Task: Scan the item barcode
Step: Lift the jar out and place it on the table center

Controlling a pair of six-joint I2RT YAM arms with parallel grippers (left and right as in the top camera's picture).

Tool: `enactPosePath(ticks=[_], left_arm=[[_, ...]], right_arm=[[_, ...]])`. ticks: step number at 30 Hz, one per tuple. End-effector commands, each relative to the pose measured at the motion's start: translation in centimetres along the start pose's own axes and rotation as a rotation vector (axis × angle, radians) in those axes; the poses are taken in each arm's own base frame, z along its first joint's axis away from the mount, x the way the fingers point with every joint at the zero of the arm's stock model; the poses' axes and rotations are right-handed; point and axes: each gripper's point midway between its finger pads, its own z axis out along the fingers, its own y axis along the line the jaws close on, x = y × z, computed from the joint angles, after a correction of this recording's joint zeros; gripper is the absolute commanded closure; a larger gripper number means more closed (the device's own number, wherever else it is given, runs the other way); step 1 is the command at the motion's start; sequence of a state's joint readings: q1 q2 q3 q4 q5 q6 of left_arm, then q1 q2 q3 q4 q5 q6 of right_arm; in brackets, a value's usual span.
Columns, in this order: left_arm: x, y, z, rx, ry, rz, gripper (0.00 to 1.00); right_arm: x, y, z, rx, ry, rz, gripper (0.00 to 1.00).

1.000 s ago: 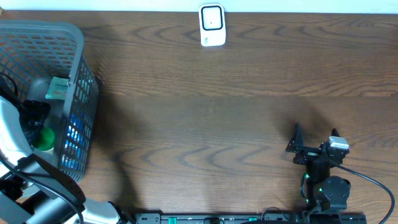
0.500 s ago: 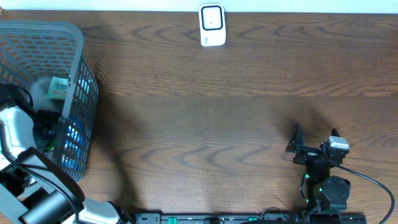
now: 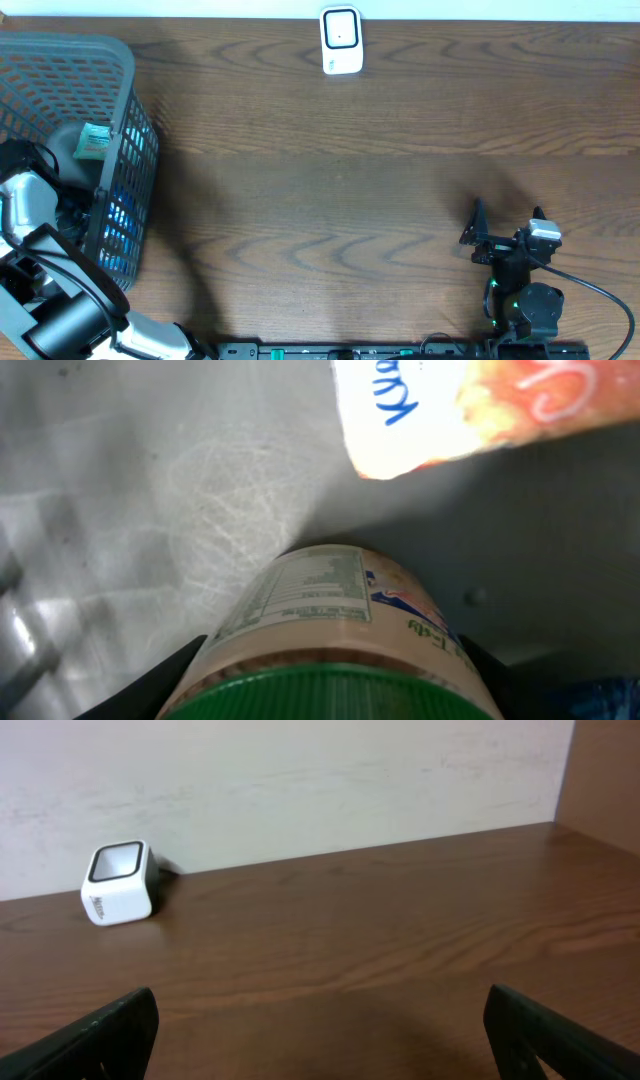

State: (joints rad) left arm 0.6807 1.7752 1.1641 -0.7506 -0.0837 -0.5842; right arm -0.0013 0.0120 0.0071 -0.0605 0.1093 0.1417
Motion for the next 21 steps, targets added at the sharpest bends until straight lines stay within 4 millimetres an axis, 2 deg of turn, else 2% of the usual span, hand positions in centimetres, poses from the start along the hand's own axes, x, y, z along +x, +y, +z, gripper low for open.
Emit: enactPosePath(ticks=[1,4,8,11,12,13,15,17,19,21], left_arm=[[1.1,0.9,1.5,-0.051,0.057,0.018,0.47],[0.2,0.6,-0.6,-0.032,0.032,0.013,0.47],[-2.1,-0.2,-6.4,0.04,-0.058,-0.003,0.47],[-3.8,-0.5,-12.6,0.124,-0.168,-0.022,0.46],[-4.5,-0.5,-16.9,0.196,-0.241,-0.034,0.47],[-4.6,-0.5,-18.8,0.235,-0.272,-0.038,0.46],[-4.1,-1.0,-22.8,0.351,-0.325,-0.035,0.46],[-2.8,-2.0,-26.1,0.484,-0.348,-0.005,0.46],[-0.8,-3.3,-28.8,0.607,-0.353,0.044,0.46],[1.5,-4.8,-30.6,0.695,-0.333,0.111,0.46]], right_arm=[[0.0,0.0,0.0,0.003,-0.001,0.011,0.01],[0.0,0.0,0.0,0.003,-0.001,0.011,0.01],[0.0,0.0,0.0,0.003,-0.001,0.01,0.01],[0.0,0.0,0.0,0.003,-0.001,0.01,0.01],[0.0,0.0,0.0,0.003,-0.001,0.011,0.01],[0.0,0.0,0.0,0.003,-0.001,0.01,0.01],[0.0,0.0,0.0,0.003,-0.001,0.01,0.01],[0.0,0.0,0.0,0.003,-0.001,0.01,0.01],[0.0,0.0,0.0,0.003,-0.001,0.01,0.01],[0.0,0.0,0.0,0.003,-0.001,0.01,0.01]])
